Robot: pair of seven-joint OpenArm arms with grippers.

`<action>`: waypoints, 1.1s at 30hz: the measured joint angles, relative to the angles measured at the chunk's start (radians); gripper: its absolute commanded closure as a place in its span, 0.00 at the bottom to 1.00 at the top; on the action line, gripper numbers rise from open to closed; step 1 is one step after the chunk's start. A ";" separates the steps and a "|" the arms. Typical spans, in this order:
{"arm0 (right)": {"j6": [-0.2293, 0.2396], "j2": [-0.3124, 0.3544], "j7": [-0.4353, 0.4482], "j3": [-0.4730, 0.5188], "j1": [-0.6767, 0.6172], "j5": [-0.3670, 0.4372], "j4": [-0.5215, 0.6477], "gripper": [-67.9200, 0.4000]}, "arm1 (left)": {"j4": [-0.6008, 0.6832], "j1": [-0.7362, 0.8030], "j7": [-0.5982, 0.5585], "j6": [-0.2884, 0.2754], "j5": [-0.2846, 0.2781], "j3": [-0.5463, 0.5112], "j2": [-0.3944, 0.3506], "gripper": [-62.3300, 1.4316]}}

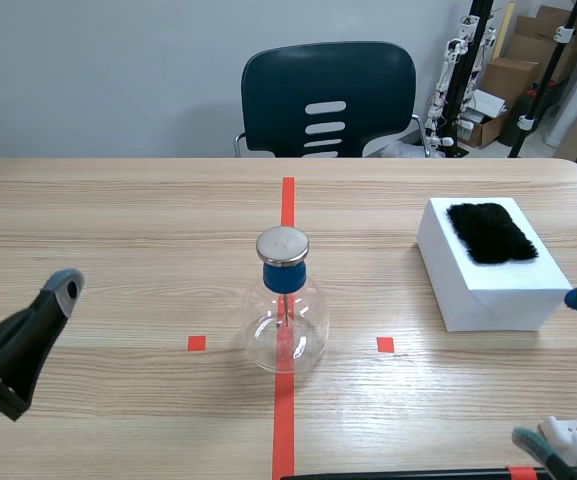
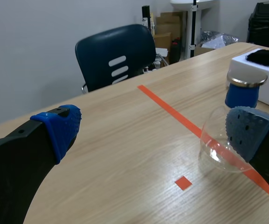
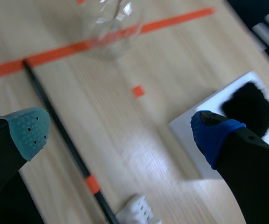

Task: Do the electroscope experiment. pick up the black charging rod

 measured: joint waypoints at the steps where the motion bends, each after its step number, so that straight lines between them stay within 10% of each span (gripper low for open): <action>1: 0.024 0.024 -0.058 0.000 0.007 0.006 0.008 0.08 | -0.040 -0.009 -0.026 0.000 0.001 0.014 -0.006 0.00; 13: 0.227 0.212 -0.539 -0.031 0.241 0.080 0.127 0.08 | -0.271 -0.128 -0.203 0.001 0.000 0.143 -0.097 0.00; 33: 0.225 0.397 -0.917 -0.625 0.594 0.088 0.133 0.08 | -0.558 -0.345 -0.471 0.001 0.050 0.421 -0.208 0.00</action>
